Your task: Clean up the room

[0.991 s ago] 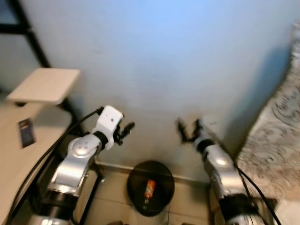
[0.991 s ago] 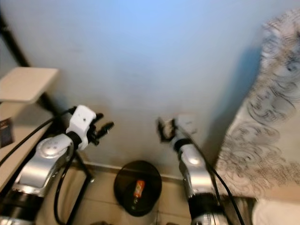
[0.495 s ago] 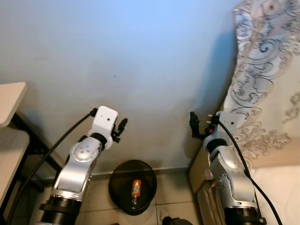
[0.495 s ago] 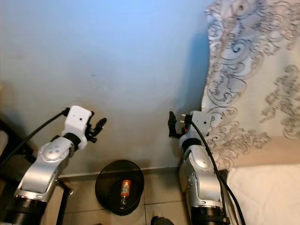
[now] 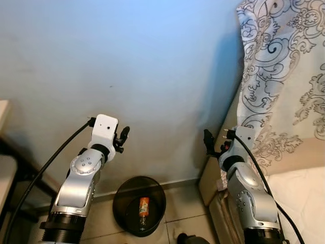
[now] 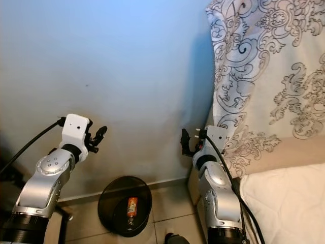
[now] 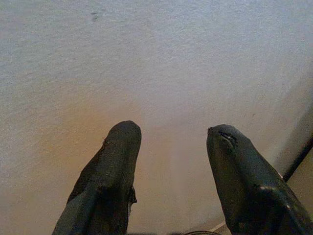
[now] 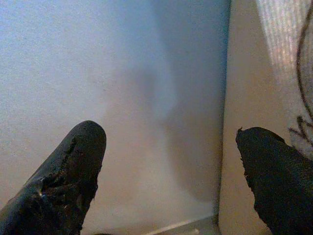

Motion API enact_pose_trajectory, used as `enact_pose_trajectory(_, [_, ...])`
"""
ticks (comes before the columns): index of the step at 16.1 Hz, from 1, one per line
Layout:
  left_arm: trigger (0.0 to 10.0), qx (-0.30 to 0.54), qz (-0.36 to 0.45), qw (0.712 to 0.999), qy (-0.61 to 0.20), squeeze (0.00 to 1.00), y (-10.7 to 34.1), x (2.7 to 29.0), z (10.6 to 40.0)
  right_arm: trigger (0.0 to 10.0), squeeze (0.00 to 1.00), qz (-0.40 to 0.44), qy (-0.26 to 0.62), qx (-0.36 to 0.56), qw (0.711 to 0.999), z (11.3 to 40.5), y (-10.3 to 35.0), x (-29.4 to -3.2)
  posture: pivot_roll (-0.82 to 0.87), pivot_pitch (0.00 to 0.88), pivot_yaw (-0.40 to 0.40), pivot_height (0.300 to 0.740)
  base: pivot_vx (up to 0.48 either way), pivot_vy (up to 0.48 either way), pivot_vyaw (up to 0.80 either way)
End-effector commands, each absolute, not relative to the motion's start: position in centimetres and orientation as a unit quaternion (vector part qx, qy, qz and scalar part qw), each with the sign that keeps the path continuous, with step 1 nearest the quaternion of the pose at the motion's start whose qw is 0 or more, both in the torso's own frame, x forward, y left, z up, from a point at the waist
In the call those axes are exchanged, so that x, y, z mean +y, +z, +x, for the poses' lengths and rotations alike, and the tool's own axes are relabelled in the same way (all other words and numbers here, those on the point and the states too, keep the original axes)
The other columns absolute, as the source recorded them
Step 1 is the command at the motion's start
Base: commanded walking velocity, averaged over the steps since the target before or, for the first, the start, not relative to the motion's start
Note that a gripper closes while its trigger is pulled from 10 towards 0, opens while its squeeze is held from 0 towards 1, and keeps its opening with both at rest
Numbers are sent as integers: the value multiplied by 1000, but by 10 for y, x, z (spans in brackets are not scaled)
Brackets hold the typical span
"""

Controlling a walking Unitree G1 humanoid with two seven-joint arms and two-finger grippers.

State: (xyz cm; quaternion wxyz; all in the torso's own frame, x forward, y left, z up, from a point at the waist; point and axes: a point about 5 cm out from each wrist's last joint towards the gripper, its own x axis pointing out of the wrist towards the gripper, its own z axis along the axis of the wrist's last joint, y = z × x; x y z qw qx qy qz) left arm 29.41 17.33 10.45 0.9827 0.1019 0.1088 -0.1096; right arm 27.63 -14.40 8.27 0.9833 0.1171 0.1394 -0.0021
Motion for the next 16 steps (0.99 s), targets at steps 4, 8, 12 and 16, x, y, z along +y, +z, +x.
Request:
enact_pose_trajectory(4, [10000,109,107,983,-104,0,107,175,296,10000,0,123,-1,145,982,276,85,-141,4,0,26,740,0,0,-781])
enact_pose_trajectory(8, [10000,111,110,983,-98,0,106,179,295,10000,0,119,-4,152,981,272,83,-142,-3,0,24,740,0,0,-781])
enact_pose_trajectory(12, [10000,106,107,983,-109,0,109,173,296,10000,0,108,-3,149,983,274,86,-143,-15,0,23,740,0,0,-781])
enact_pose_trajectory(16, [10000,95,108,984,-103,0,113,178,294,10000,0,109,-15,150,983,274,85,-145,-13,0,21,740,0,240,-781])
